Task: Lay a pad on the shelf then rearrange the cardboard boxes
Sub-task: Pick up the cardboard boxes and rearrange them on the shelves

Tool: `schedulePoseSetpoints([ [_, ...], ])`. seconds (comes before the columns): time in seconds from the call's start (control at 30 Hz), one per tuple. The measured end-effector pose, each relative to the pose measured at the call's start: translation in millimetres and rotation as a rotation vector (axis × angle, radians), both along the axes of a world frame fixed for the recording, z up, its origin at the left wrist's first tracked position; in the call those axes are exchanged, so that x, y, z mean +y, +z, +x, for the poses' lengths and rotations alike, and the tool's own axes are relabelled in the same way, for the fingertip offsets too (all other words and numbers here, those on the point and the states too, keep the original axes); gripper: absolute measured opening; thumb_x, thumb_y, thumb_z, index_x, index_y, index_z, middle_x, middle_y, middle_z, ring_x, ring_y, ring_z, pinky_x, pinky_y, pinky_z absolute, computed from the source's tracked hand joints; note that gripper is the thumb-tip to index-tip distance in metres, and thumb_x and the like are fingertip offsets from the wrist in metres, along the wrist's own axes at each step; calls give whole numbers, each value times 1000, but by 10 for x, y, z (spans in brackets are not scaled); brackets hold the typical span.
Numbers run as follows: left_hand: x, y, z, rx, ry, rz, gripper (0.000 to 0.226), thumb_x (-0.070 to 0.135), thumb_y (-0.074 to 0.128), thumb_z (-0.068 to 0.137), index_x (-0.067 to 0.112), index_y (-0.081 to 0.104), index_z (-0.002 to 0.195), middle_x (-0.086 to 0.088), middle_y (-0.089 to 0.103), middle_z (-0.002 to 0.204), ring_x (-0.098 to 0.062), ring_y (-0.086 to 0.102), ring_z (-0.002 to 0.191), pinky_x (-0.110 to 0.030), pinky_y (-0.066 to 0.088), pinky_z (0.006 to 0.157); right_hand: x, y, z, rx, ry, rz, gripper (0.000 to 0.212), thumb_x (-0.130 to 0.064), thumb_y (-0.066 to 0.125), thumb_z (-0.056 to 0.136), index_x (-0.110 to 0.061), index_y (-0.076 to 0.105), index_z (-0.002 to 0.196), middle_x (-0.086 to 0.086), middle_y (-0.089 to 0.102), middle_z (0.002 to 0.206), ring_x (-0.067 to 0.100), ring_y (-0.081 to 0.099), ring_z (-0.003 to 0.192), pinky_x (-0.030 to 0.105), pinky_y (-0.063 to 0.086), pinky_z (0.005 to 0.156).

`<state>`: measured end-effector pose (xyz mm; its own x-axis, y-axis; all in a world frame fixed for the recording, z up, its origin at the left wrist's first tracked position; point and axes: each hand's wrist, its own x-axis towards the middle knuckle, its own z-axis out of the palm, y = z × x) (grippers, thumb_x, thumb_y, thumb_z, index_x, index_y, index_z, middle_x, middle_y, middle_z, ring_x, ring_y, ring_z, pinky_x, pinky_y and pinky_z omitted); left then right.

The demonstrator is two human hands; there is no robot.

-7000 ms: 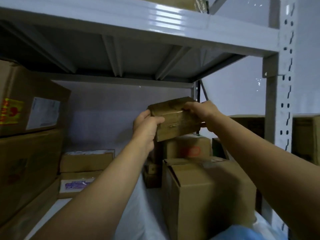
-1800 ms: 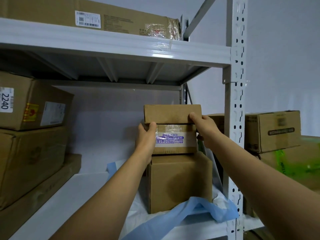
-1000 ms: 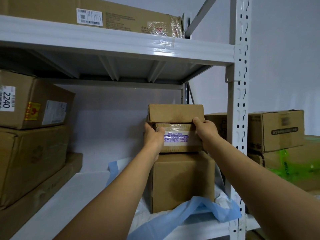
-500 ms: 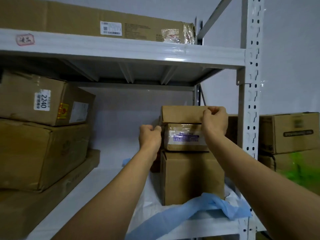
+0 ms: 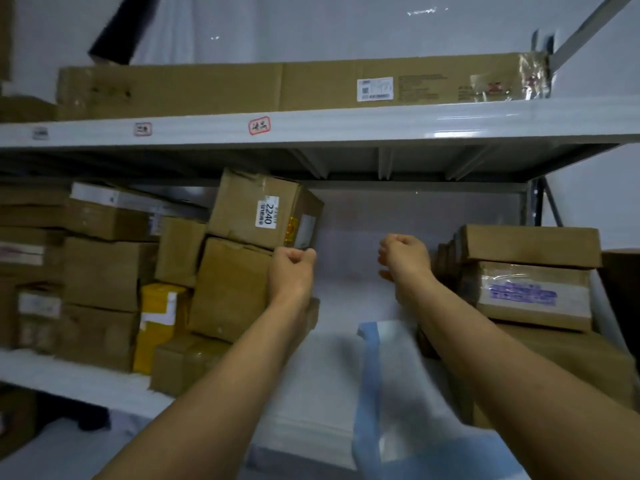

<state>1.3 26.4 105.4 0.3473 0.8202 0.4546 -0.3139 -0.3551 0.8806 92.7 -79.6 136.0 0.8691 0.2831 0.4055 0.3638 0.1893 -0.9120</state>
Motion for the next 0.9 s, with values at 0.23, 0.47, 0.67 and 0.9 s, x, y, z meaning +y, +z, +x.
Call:
schedulePoseSetpoints([
  [0.23,878,225,-348,82,222,142,36,19,52,95,11,51,130,-9,52,131,-25,50,120,-38,42,103,730,22,-391,4,143,-166,47,-34,39,100,-11,40,141,14,51,132,32,48,123,40,45,97],
  [0.47,1606,481,-377,216,279,372,61,19,53,95,7,25,149,-12,27,153,-28,32,139,-38,29,113,1377,158,-504,46,52,-213,56,-42,32,100,-12,27,147,12,34,150,32,35,135,44,32,106],
  [0.67,2003,701,-217,350,214,398,55,30,53,93,3,38,138,-17,45,141,-34,44,129,-45,40,106,1561,199,-557,39,23,-194,50,-39,26,102,-8,39,140,12,42,145,27,37,133,35,30,103],
  [0.9,1942,664,-271,329,178,439,44,26,59,90,8,46,128,-15,55,130,-34,51,120,-43,41,102,1602,194,-650,-2,92,-80,34,-37,26,102,-22,57,104,-4,57,94,4,49,77,26,30,87],
])
